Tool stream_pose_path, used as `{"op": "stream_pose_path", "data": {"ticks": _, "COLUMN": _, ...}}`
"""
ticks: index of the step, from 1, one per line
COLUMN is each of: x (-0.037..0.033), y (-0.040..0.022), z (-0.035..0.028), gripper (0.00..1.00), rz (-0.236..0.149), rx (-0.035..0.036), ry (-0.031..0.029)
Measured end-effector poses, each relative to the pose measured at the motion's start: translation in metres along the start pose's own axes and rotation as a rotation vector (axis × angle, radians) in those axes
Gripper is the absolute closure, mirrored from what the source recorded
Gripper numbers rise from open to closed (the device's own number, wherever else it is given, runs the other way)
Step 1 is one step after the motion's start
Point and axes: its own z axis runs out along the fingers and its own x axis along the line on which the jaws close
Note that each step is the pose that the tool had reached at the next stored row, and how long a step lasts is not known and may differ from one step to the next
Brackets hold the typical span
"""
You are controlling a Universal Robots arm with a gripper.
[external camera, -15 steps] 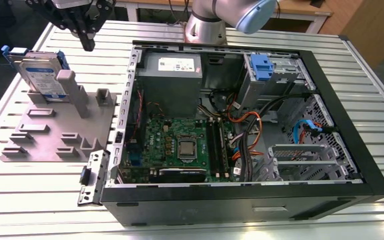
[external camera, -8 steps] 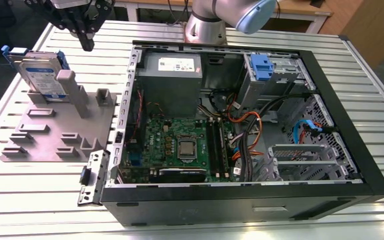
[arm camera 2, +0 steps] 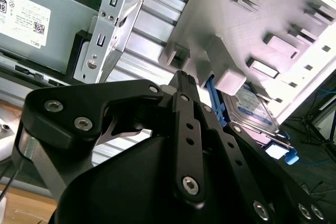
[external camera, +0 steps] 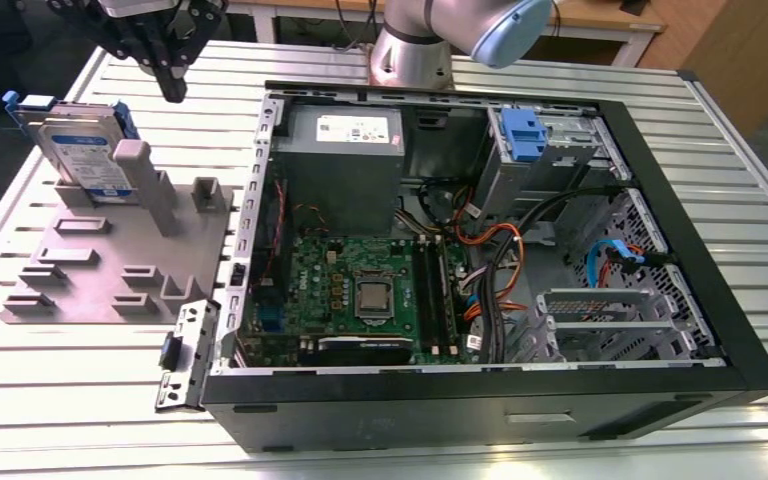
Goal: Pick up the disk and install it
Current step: 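Reach for the disk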
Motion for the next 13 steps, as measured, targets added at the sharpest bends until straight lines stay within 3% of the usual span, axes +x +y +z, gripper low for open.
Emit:
{"op": "stream_pose_path", "data": {"ticks": 7, "x": 0.0118, "y": 0.0041, "z": 0.0005, "gripper": 0.89, "rz": 0.0, "rx": -0.0003, "ry": 0.0005}}
{"op": "stream_pose_path", "data": {"ticks": 13, "x": 0.0346, "y": 0.0049, "z": 0.0015, "gripper": 0.89, "rz": 0.0, "rx": -0.0009, "ry": 0.0029}}
